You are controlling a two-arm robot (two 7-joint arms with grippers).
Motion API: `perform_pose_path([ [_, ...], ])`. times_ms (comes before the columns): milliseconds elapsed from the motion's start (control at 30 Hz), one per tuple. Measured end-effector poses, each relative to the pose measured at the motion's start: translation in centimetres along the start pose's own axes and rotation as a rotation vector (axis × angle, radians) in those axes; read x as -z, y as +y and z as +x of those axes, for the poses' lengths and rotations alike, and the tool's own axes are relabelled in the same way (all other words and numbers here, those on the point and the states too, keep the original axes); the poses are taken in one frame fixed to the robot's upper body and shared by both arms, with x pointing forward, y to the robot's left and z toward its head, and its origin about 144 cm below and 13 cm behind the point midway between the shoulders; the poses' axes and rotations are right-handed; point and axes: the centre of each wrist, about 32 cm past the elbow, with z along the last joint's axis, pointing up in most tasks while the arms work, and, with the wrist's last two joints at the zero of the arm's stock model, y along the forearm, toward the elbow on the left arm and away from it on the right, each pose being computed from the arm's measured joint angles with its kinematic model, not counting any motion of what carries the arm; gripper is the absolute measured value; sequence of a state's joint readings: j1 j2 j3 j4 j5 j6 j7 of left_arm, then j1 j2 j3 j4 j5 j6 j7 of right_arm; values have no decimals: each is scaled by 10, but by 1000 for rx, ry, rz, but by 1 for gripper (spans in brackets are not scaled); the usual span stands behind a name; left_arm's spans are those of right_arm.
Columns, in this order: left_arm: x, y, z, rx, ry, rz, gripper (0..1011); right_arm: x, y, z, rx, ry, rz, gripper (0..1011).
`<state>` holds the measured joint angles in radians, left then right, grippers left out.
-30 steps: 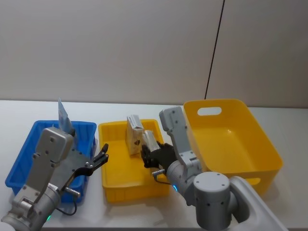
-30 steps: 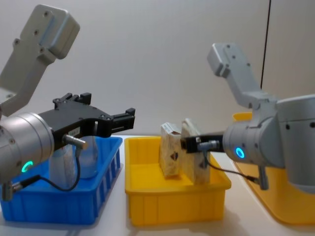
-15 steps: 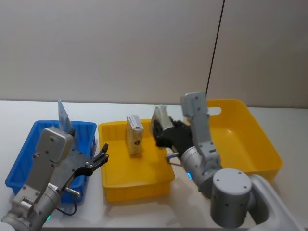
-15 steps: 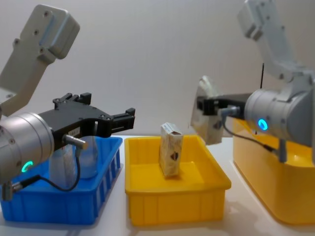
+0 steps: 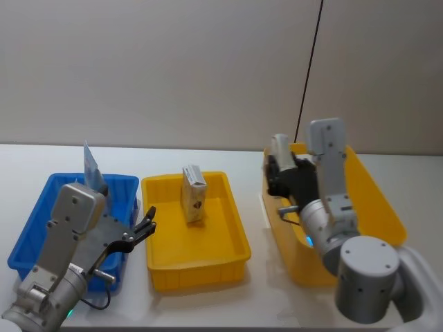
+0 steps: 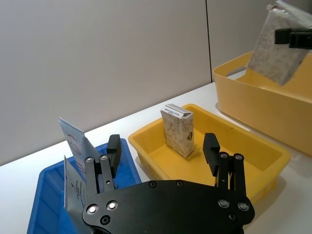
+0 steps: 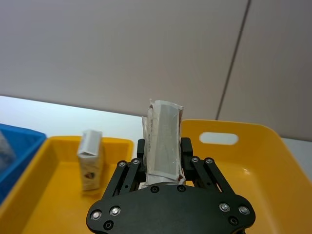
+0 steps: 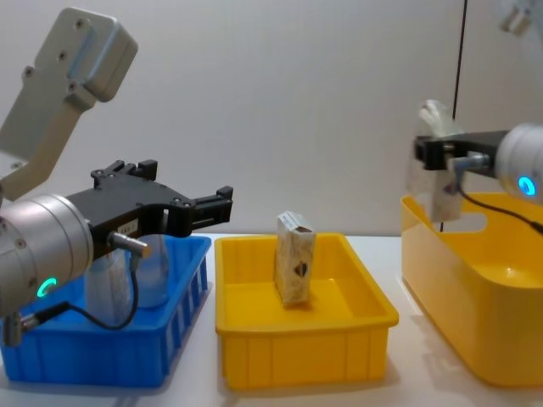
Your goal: Bimanual collaborative sorting of washing and personal care products
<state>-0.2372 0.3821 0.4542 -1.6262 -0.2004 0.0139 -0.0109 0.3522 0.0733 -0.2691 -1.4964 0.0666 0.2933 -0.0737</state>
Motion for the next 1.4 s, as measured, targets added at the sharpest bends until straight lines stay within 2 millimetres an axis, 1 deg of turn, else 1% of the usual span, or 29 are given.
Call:
perform_pose_path([
  [400, 0, 0, 0, 0, 0, 0, 1001, -2, -5, 29, 103, -28, -104, 364],
  [767, 0, 0, 0, 0, 0, 0, 1001, 2, -2, 43, 124, -30, -178, 363],
  [800, 0, 0, 0, 0, 0, 0, 1001, 2, -2, 43, 124, -30, -182, 379],
  [900, 0, 0, 0, 0, 0, 0, 1001, 3, -1, 45, 123, -30, -195, 483],
  [933, 0, 0, 0, 0, 0, 0, 1001, 3, -1, 45, 123, -30, -195, 483],
  [967, 0, 0, 0, 0, 0, 0, 1001, 3, 0, 46, 122, -30, -199, 545],
  [1000, 0, 0, 0, 0, 0, 0, 1001, 3, 0, 47, 122, -30, -201, 567],
  [1067, 0, 0, 0, 0, 0, 0, 1001, 4, 0, 47, 119, -31, -204, 651],
  [1167, 0, 0, 0, 0, 0, 0, 1001, 4, 0, 48, 117, -32, -206, 715],
  [1200, 0, 0, 0, 0, 0, 0, 1001, 4, 0, 48, 115, -33, -206, 771],
  [1233, 0, 0, 0, 0, 0, 0, 1001, 4, 0, 48, 114, -34, -206, 794],
  [1267, 0, 0, 0, 0, 0, 0, 1001, 4, 0, 48, 111, -35, -206, 852],
  [1300, 0, 0, 0, 0, 0, 0, 1001, 4, 0, 48, 110, -35, -205, 862],
  [1400, 0, 0, 0, 0, 0, 0, 1001, 4, -1, 48, 101, -35, -195, 933],
])
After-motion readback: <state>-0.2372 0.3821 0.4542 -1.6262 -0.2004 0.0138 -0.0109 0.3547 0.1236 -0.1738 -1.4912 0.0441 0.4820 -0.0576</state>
